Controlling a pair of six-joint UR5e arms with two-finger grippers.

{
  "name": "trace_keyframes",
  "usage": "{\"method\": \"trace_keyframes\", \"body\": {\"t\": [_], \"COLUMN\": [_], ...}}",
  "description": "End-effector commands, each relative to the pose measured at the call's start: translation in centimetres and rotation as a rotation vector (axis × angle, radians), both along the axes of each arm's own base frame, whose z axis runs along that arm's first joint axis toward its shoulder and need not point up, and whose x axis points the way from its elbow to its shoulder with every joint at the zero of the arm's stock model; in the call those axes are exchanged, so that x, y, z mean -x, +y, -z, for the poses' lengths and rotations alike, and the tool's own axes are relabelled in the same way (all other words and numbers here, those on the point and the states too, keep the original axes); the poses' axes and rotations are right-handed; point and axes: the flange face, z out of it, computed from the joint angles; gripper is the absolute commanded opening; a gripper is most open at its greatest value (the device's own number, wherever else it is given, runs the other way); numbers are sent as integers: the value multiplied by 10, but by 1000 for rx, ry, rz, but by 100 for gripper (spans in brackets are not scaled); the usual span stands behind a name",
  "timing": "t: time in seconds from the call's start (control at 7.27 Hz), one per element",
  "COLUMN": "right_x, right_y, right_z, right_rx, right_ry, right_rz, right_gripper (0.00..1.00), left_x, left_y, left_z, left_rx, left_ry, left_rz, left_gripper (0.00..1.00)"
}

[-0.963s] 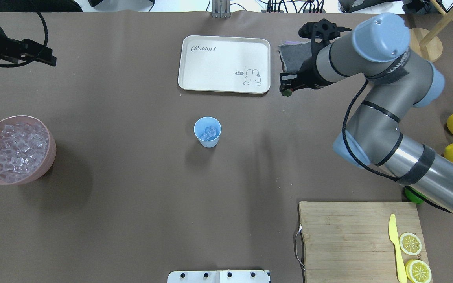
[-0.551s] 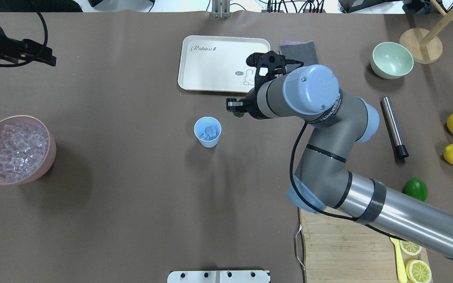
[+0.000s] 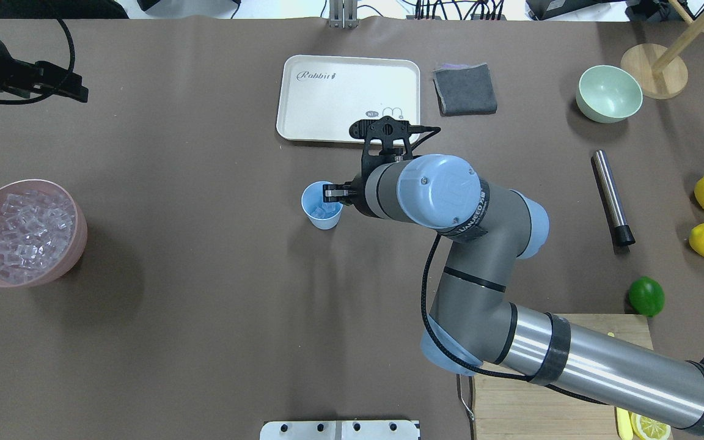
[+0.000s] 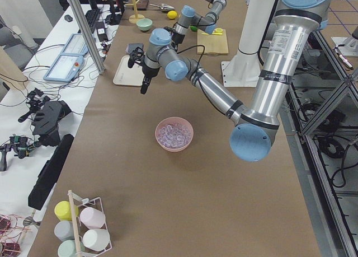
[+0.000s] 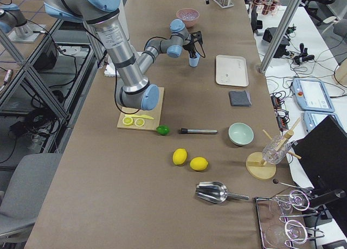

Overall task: Mash ice and strawberries in cup
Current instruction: 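Open the right gripper to drop the strawberry into the blue cup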

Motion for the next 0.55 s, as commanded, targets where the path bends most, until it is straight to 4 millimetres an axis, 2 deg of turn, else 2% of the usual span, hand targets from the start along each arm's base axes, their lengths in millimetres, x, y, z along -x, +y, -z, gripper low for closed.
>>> {"method": "trace_keyframes", "body": {"t": [0.0,0.28,0.41], "right_x": [22,34,39], "right_y": [12,8,6], "right_z": [12,24,23], "right_rx": [-17,-26,-26], "right_ry": [2,3,11], "right_rz": [-3,-18,-20], "right_gripper": [0,0,0], "left_x": [0,-1,0], "left_y": [-2,-2,-1], "left_z": [-3,-5,-8], "left_rx": [5,8,14], "left_ry": [-3,-4,-6], "left_rz": [1,1,2], "left_gripper": [98,98,98]}}
